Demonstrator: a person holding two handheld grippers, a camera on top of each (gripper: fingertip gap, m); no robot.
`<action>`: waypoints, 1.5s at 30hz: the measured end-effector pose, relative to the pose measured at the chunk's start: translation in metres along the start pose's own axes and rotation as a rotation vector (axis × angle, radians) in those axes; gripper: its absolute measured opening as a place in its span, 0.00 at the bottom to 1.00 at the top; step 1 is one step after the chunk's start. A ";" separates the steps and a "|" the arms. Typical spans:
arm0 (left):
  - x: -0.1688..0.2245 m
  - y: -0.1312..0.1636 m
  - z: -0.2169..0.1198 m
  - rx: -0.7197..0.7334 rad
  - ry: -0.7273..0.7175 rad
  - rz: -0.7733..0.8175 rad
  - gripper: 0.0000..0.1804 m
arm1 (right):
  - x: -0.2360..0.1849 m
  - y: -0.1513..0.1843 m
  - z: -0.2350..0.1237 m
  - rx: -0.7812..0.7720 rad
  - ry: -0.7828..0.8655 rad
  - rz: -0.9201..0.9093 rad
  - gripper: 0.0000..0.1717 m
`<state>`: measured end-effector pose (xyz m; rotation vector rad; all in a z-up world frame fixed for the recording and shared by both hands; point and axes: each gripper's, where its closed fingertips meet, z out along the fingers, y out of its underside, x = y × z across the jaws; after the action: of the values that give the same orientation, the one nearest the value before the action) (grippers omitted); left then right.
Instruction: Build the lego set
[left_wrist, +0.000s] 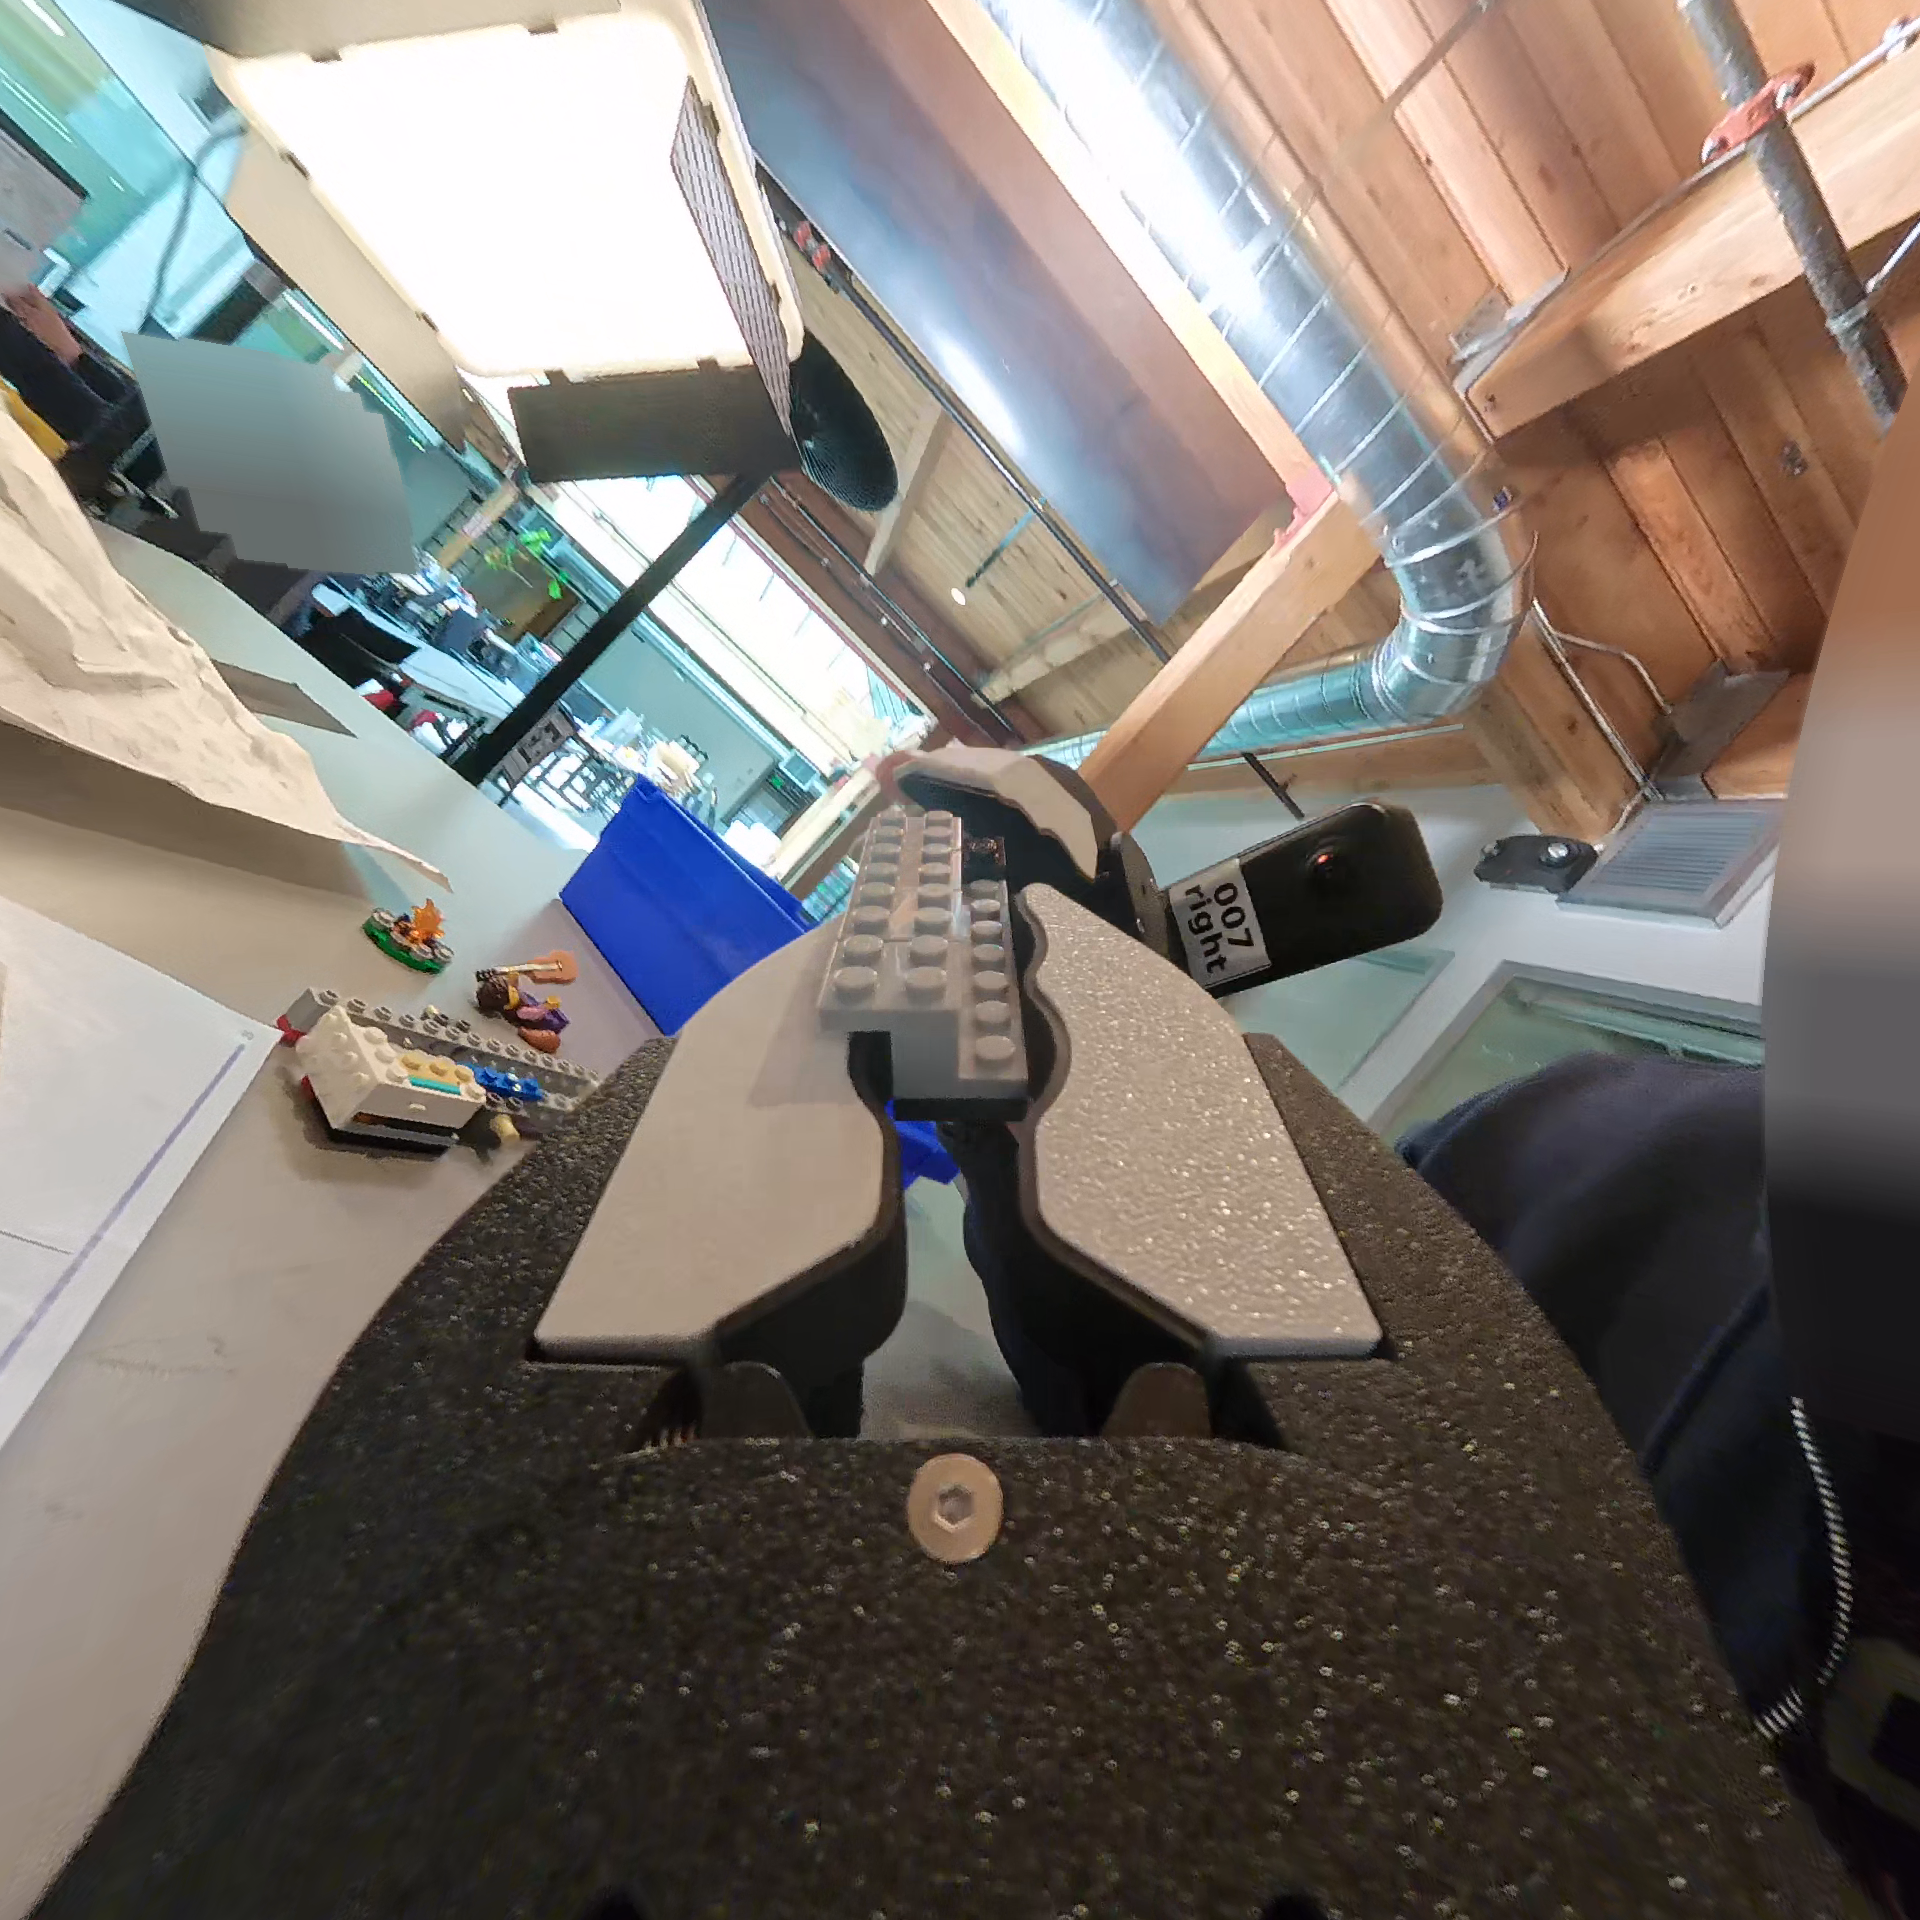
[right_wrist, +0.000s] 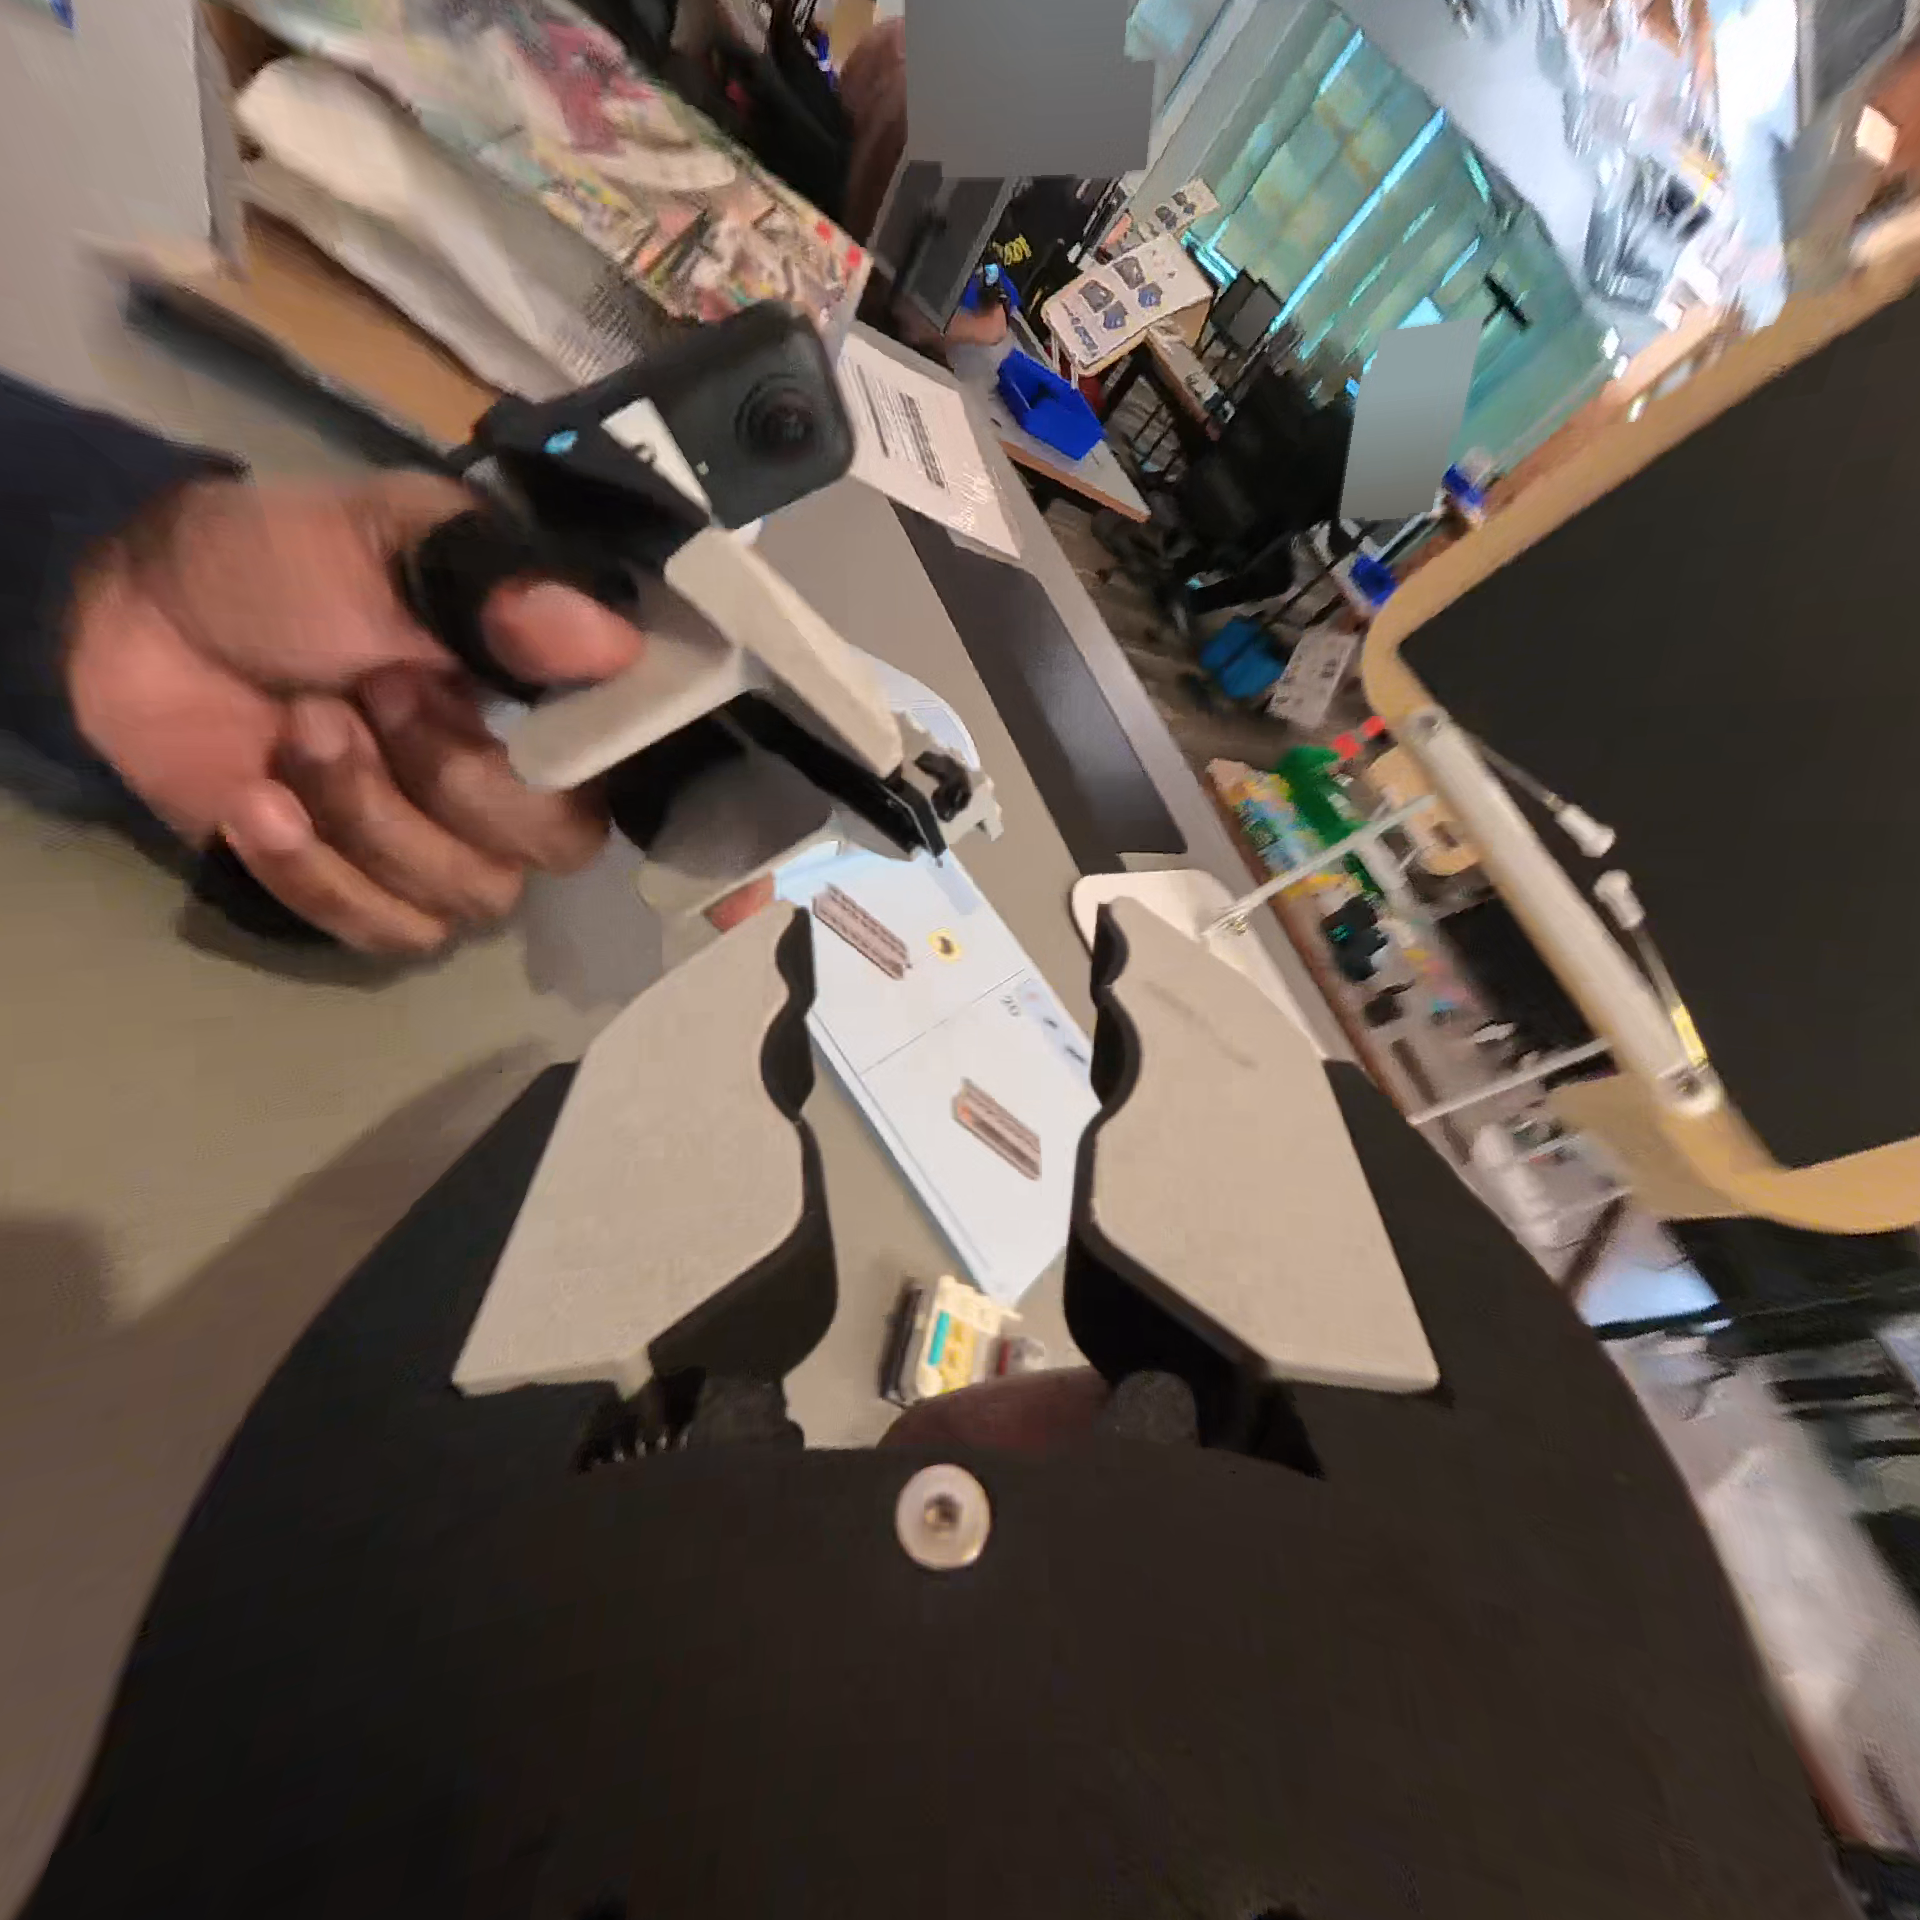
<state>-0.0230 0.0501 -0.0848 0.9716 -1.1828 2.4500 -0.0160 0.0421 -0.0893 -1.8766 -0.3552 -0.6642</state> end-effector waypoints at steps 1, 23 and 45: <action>0.002 0.003 0.000 -0.027 0.014 -0.007 0.10 | -0.003 -0.002 -0.001 0.016 -0.002 -0.048 0.30; 0.017 0.047 0.003 -0.324 0.127 -0.070 0.10 | -0.040 -0.018 -0.019 0.172 -0.103 -0.283 0.17; 0.007 0.038 0.004 -0.250 0.053 -0.046 0.10 | -0.029 -0.009 -0.007 0.078 0.006 -0.261 0.08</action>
<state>-0.0447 0.0227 -0.1015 0.8470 -1.3906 2.2109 -0.0462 0.0416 -0.0977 -1.7694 -0.6214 -0.8180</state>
